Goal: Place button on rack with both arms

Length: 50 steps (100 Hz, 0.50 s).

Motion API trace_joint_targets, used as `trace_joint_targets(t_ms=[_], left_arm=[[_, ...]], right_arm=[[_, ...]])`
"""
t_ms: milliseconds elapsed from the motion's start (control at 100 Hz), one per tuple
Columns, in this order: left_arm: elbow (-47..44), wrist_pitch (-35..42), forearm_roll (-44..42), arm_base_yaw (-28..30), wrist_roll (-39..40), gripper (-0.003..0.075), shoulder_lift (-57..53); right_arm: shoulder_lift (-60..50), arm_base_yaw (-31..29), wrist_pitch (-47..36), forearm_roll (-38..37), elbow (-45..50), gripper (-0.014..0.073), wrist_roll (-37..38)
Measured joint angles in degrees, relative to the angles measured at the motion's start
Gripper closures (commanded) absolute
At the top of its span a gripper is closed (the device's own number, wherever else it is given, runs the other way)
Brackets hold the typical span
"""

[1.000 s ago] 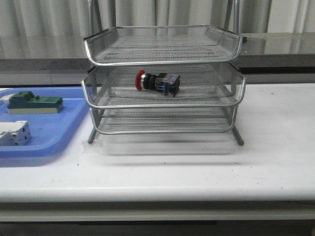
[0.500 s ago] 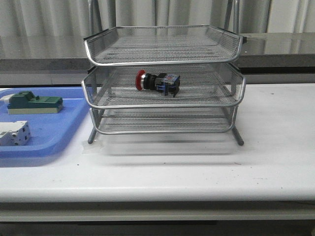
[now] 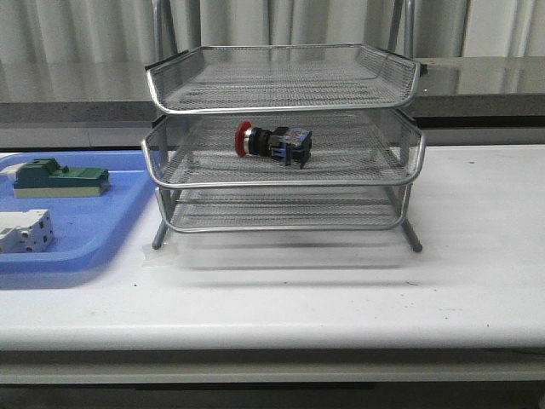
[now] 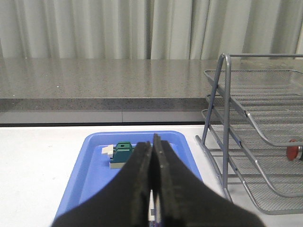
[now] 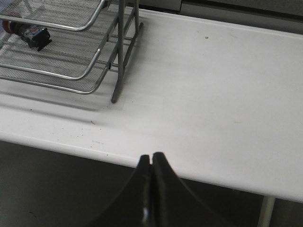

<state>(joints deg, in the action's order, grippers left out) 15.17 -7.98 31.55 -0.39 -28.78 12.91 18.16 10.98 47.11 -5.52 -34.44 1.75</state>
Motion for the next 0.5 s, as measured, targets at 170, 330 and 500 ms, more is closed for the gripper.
trace_joint_targets(t_ms=[170, 330, 500], left_arm=[[0.0, 0.0, 0.0, 0.0, 0.0, 0.074, 0.0], [0.0, 0.0, 0.0, 0.0, 0.0, 0.074, 0.0], [0.0, 0.0, 0.0, 0.0, 0.0, 0.074, 0.0]], right_arm=[[0.0, 0.0, 0.3, 0.0, 0.0, 0.0654, 0.0], [0.0, 0.0, 0.5, 0.0, 0.0, 0.0654, 0.0], [0.0, 0.0, 0.5, 0.0, 0.0, 0.0654, 0.0]])
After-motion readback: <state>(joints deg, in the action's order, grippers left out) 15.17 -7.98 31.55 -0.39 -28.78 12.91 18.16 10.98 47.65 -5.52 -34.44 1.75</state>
